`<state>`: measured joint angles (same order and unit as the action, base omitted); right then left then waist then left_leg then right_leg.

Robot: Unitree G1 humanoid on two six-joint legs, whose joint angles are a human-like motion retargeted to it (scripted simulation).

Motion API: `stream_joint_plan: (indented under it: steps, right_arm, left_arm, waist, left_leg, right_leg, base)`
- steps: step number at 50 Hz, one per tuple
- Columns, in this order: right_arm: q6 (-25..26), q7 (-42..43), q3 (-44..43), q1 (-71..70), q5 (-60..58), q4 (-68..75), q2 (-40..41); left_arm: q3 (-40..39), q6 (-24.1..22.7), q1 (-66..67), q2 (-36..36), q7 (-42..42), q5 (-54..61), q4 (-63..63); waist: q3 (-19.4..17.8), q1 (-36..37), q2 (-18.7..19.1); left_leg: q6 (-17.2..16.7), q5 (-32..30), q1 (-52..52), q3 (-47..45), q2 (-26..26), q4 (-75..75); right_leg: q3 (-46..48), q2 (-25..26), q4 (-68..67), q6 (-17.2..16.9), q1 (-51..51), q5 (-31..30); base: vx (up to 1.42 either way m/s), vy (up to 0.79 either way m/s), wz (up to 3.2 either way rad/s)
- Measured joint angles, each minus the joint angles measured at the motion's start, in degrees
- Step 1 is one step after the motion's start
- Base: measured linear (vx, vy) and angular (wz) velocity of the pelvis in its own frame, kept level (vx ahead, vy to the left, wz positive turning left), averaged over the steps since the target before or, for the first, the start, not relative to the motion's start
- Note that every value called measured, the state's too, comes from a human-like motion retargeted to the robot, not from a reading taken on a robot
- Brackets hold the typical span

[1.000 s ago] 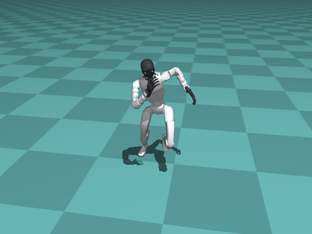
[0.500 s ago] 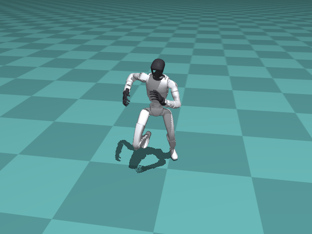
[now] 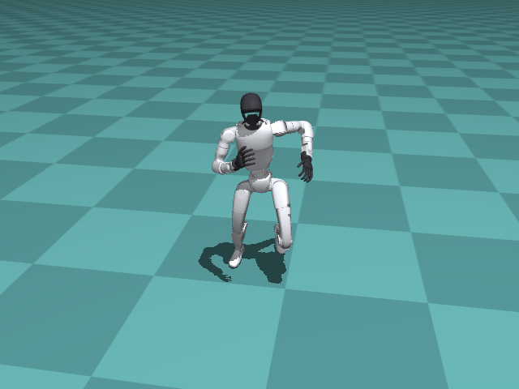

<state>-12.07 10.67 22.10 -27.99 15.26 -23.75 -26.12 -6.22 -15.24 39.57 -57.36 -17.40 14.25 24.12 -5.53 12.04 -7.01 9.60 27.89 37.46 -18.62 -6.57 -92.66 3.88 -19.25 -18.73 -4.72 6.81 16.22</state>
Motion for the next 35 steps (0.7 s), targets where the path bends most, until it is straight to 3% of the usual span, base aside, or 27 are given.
stream_joint_plan:
  steps: [3,5,6,9,10,12,13,15,17,20,23,25,28,30,32,35]
  right_arm:
    - [0.08,-2.19,4.84,-8.75,-1.22,-5.27,4.09]
    - [-0.54,-4.2,7.16,-12.04,-0.23,-8.21,4.86]
    - [-1.11,-4.75,7.94,-12.28,0.05,-9.67,4.81]
    - [-2.76,-6.01,8.62,-8.29,2.28,-13.19,3.21]
    - [-3.0,-6.73,8.18,-5.59,3.24,-13.85,2.2]
    - [-1.92,-9.47,5.8,0.76,3.95,-12.46,0.12]
    - [-1.12,-10.44,4.95,3.87,3.65,-10.53,-0.87]
    - [-3.17,-8.15,2.19,12.3,9.88,-5.79,-2.57]
    - [-2.75,-5.54,2.53,20.83,7.64,5.93,-4.56]
    - [-1.93,-10.08,-0.59,32.34,6.27,17.77,-10.81]
    - [-3.26,-13.59,-8.44,45.08,10.7,16.4,-20.23]
    - [-3.09,-15.6,-15.27,53.98,13.79,14.86,-24.47]
    - [-3.27,-17.74,-27.0,68.53,14.21,13.54,-27.02]
    - [-3.26,-18.32,-35.04,78.3,13.01,12.64,-26.56]
    - [-2.58,-18.77,-40.67,85.88,10.44,11.94,-24.93]
    - [-1.73,-19.2,-43.81,92.03,8.55,10.66,-23.73]
  left_arm:
    - [-6.43,-1.48,12.28,-4.96,3.45,-2.26,3.37]
    - [-12.15,-0.97,19.05,-5.12,9.55,2.99,4.67]
    - [-15.46,-0.06,21.06,-4.07,11.98,5.63,5.37]
    - [-21.79,2.32,22.19,0.54,15.81,9.74,6.41]
    - [-22.35,2.87,20.87,2.48,15.96,9.53,6.19]
    - [-19.52,2.97,13.48,5.29,12.48,6.04,2.95]
    - [-16.53,2.79,7.61,6.13,8.96,4.12,0.0]
    - [-7.67,0.06,-9.01,6.23,3.88,-10.22,-11.1]
    - [1.62,1.8,-28.36,6.94,-2.64,-17.72,-19.37]
    - [10.15,5.69,-53.04,11.26,-4.49,-30.28,-23.39]
    - [18.19,6.69,-70.37,14.06,-6.7,-31.01,-20.22]
    - [22.8,6.24,-77.97,13.2,-7.34,-29.74,-16.86]
    - [27.43,3.84,-84.68,11.94,-5.92,-28.28,-10.88]
    - [28.94,3.41,-89.17,11.58,-5.17,-31.88,-6.01]
    - [28.69,4.1,-92.0,11.43,-5.88,-37.36,-0.19]
    - [25.63,3.77,-88.43,13.06,-8.11,-38.03,9.14]
  waist:
    - [2.38,10.9,-4.41]
    - [4.36,14.22,-5.05]
    - [4.46,14.38,-4.08]
    - [3.59,12.51,0.89]
    - [2.87,11.25,2.77]
    - [0.59,8.26,3.26]
    - [-0.95,6.47,1.66]
    - [-3.81,1.81,-4.37]
    - [-5.69,-1.5,-7.39]
    - [-6.52,-9.49,-7.16]
    - [-4.02,-20.59,-3.32]
    - [-1.98,-27.72,-0.32]
    - [-0.4,-37.41,3.5]
    - [-1.3,-43.09,3.87]
    - [-2.82,-46.84,2.51]
    - [-5.5,-47.4,1.09]
  left_leg:
    - [-2.82,-3.95,3.07,-6.75,1.18,24.9]
    - [-3.99,-6.56,0.14,-11.0,-0.41,45.18]
    - [-5.34,-6.98,-3.27,-13.32,-1.53,56.13]
    - [-10.66,-4.56,-13.01,-15.87,-5.48,80.19]
    - [-12.27,-4.0,-15.65,-14.41,-6.94,84.21]
    - [-11.8,-8.04,-17.59,-7.36,-8.63,80.55]
    - [-9.69,-8.66,-17.0,-4.44,-8.1,74.65]
    - [-1.68,-0.69,-12.61,-0.45,-5.89,55.78]
    - [-1.93,7.63,-12.3,-0.12,-4.78,44.94]
    - [-4.15,12.36,-17.97,2.45,-3.55,43.78]
    - [-8.49,9.83,-25.55,7.55,-3.6,53.72]
    - [-12.25,4.19,-31.51,11.35,-4.71,63.79]
    - [-16.34,-9.01,-39.52,19.71,-7.0,76.91]
    - [-18.27,-15.41,-43.99,23.22,-8.2,81.25]
    - [-19.54,-15.99,-47.46,20.62,-10.59,80.39]
    - [-19.87,-12.27,-50.78,16.59,-14.8,71.9]
  right_leg:
    - [-2.34,-2.11,8.8,-3.68,-7.29,-18.56]
    - [-1.02,-1.64,11.5,-4.93,-12.85,-23.83]
    - [-0.01,-0.12,11.07,-4.47,-16.41,-23.22]
    - [-0.48,6.26,2.25,-3.23,-25.67,-18.14]
    - [-1.22,8.27,-3.62,-2.84,-27.69,-16.08]
    - [-0.6,7.89,-23.0,-0.71,-25.81,-11.89]
    - [-0.24,5.48,-34.39,0.88,-22.82,-8.78]
    - [-0.82,0.2,-54.99,2.85,-15.68,0.33]
    - [-3.41,-0.81,-70.84,3.81,-5.87,6.79]
    - [-1.24,3.3,-78.38,7.78,5.15,14.48]
    - [6.83,5.81,-69.4,7.28,16.45,13.93]
    - [13.35,5.76,-56.4,6.44,21.26,12.15]
    - [20.41,5.63,-26.39,2.74,20.99,4.9]
    - [20.5,3.8,-4.45,-0.77,17.73,-1.18]
    - [15.19,-0.19,9.41,-3.47,15.94,-2.31]
    - [8.9,-5.98,15.46,-4.17,15.38,0.56]
  base:
    - [1.69,0.23,-1.04]
    - [1.76,0.32,-0.64]
    - [1.78,0.38,-0.35]
    - [1.77,0.43,-0.09]
    - [1.74,0.43,0.01]
    - [1.64,0.38,0.09]
    - [1.52,0.33,0.36]
    - [1.43,0.28,0.72]
    - [1.35,0.22,0.89]
    - [1.3,0.14,1.29]
    - [1.33,-0.05,1.58]
    - [1.37,-0.24,1.72]
    - [1.37,-0.41,2.37]
    - [1.32,-0.58,3.05]
    - [1.25,-0.75,2.81]
    - [1.13,-0.9,1.55]
